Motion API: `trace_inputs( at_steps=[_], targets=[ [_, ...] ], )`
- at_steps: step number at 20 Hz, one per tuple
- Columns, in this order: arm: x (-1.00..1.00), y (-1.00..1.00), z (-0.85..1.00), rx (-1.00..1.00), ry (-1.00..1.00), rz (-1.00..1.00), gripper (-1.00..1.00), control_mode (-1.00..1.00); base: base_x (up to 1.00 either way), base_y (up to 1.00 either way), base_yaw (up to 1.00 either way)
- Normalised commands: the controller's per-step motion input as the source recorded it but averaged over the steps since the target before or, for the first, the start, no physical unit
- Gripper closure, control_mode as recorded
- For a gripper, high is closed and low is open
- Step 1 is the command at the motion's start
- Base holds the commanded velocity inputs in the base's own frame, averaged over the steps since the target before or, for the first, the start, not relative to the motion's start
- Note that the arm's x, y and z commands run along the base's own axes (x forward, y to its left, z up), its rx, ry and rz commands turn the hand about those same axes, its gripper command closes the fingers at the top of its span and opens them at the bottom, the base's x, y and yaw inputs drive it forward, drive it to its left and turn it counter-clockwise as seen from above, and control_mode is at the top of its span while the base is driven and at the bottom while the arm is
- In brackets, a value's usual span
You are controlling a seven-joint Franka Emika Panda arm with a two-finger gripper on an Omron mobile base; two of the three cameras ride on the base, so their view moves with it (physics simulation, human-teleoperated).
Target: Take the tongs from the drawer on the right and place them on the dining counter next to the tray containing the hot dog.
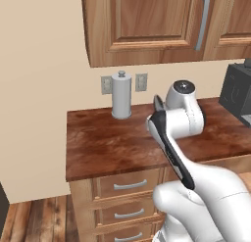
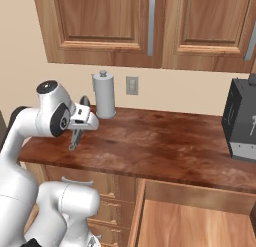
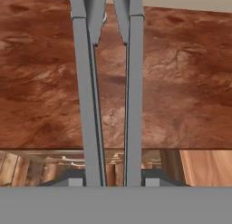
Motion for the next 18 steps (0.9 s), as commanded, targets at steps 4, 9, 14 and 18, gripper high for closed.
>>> trace_inputs(
  at_steps=[4,9,14,18],
  targets=[
    [-0.06,0.0,0.11,0.0,-0.07,0.0,1.0,-1.0,0.0,0.0,0.0],
    [-0.01,0.0,0.01,0.0,-0.01,0.0,1.0,1.0,0.0,0.0,0.0],
    [0.0,0.0,0.0,0.0,0.0,0.0,1.0,1.0,0.0,0.0,0.0],
    [0.0,0.0,0.0,0.0,0.0,0.0,1.0,1.0,-0.32,0.0,0.0]
  ],
)
